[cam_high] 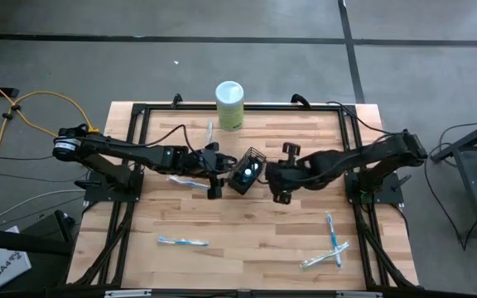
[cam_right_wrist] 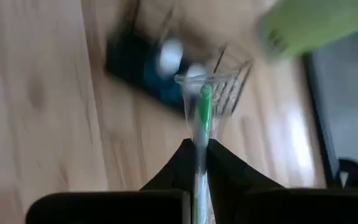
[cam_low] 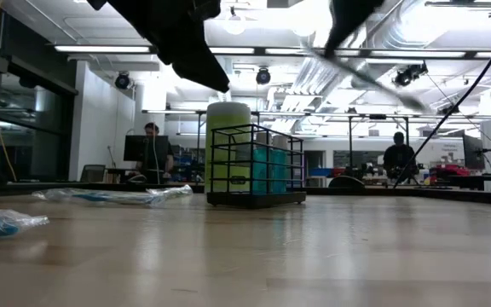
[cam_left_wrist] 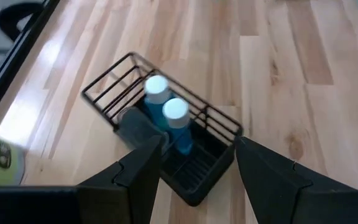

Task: Pick & Place toothbrushing station
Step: Put the top right green toothbrush into the right section of the black wire organizer

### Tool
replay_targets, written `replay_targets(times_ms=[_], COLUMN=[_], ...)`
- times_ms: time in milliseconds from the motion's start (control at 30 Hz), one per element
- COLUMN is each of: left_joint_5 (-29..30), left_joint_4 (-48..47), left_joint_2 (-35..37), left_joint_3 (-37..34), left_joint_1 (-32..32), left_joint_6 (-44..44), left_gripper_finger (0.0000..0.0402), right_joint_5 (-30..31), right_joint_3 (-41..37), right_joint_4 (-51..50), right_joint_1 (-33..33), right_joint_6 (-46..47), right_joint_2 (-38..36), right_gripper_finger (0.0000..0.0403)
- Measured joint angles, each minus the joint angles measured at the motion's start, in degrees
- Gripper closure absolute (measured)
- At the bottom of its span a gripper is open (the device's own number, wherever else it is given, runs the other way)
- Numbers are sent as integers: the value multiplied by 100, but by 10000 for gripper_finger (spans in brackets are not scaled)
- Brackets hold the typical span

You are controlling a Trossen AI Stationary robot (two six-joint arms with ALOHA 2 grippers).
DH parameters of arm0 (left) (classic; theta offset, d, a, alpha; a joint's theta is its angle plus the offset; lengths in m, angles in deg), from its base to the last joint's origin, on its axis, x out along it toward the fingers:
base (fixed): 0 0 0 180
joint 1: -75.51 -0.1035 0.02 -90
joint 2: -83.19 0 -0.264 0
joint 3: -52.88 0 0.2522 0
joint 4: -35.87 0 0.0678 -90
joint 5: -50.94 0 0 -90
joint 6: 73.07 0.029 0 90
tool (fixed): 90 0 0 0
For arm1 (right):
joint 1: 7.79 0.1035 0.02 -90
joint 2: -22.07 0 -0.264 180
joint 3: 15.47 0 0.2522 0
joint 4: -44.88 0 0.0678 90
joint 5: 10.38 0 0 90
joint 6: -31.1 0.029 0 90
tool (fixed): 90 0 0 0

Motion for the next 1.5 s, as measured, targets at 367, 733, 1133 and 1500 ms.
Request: replay_targets(times_ms=[367,733,1133,1500], left_joint_5=[6,81,133,670], left_joint_4=[742,1825,2375,2475], left_joint_2=[0,0,0,0], left_joint_3=[0,0,0,0], left_joint_1=[760,1614,1881,1752], left_joint_6=[1461,2468,2698,1377], left_gripper_finger=[201,201,201,201], right_joint_5=[605,881,1279,1347], right_joint_3=[501,-30,-232,-248], right_joint_4=[1344,3230,4242,4451], right_joint_1=[678,1295,1762,1978], right_joint_6=[1272,1076,-299,-688], right_joint_2=[-1048,-1053,-1049,-1049], right_gripper_finger=[390,390,390,390])
